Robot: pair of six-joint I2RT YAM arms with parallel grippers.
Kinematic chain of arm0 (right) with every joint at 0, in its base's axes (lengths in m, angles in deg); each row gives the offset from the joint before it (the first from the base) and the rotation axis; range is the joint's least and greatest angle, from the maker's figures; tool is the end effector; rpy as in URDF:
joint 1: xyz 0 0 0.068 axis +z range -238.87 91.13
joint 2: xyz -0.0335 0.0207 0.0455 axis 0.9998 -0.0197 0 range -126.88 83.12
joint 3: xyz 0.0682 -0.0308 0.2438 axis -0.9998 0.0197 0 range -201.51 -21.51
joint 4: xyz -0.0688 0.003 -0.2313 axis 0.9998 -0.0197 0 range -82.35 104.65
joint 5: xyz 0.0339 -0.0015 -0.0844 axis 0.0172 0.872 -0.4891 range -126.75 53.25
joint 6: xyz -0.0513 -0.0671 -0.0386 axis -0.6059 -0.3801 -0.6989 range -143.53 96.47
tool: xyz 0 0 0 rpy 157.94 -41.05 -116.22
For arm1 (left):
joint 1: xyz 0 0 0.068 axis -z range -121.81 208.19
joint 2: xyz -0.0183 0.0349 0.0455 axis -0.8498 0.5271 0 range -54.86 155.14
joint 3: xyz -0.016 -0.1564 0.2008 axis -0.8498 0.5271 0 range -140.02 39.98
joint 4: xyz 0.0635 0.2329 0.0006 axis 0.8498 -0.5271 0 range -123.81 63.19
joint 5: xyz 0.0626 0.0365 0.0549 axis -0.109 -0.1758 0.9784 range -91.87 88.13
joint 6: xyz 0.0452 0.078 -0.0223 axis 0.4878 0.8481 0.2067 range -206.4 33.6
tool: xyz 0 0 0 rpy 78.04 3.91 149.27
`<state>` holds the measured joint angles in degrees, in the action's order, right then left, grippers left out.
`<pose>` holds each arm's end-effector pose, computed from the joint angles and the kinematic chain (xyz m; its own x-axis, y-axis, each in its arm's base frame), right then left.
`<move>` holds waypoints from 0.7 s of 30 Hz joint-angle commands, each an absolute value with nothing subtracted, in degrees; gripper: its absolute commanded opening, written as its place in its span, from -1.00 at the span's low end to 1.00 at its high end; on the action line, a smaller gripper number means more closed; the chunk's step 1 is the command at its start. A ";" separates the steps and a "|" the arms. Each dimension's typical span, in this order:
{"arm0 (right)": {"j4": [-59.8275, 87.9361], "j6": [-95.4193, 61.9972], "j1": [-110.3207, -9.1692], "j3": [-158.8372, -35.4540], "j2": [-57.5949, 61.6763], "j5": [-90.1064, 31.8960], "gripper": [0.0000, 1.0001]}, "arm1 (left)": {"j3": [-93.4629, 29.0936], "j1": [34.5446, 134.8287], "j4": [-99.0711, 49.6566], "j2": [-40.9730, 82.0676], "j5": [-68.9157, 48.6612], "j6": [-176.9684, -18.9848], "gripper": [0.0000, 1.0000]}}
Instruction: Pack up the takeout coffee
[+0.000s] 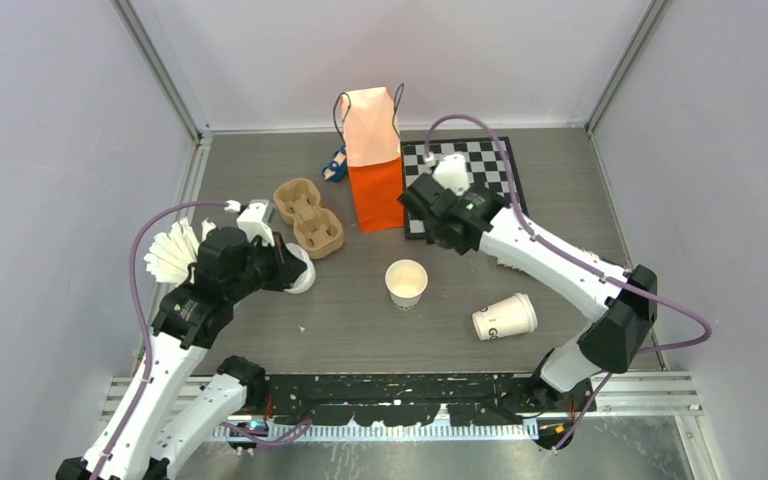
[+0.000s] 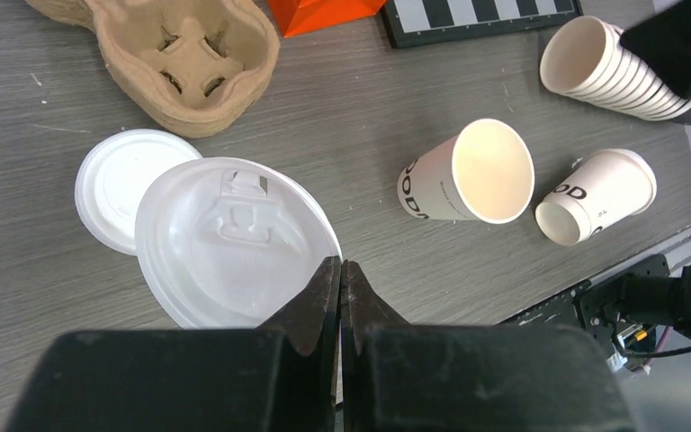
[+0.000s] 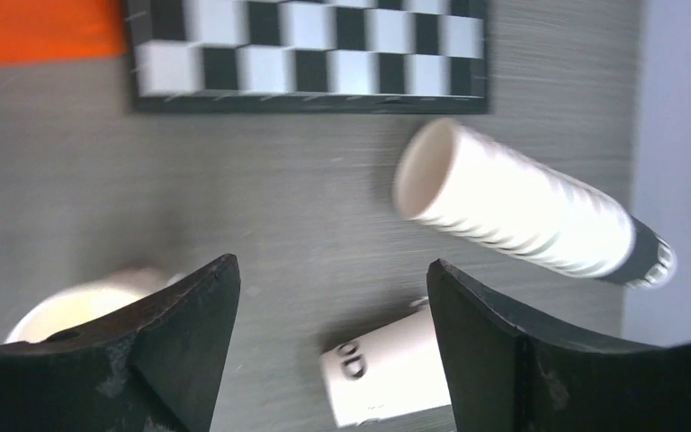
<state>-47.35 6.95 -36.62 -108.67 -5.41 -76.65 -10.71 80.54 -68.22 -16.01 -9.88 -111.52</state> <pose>0.2263 0.2047 0.2902 -0.6900 -0.2558 -0.6771 -0.0935 0.9591 -0.2670 0.1542 -0.0761 0.2948 -0.6207 -0.1993 -0.7583 0.2487 0.8671 -0.4316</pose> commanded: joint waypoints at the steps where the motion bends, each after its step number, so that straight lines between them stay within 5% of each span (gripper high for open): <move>1: -52.79 14.13 -44.58 -107.28 -5.73 -91.03 0.65 | -9.50 80.25 -66.05 -17.10 -12.53 -109.65 -1.00; 13: -57.83 20.96 -53.89 -113.91 -28.49 -102.90 0.85 | -8.55 80.25 -64.51 -17.05 -17.43 -108.64 -1.00; 21: -58.54 23.97 -56.80 -109.41 -32.79 -103.73 0.78 | -8.25 80.25 -63.85 -17.09 -18.81 -108.68 -1.00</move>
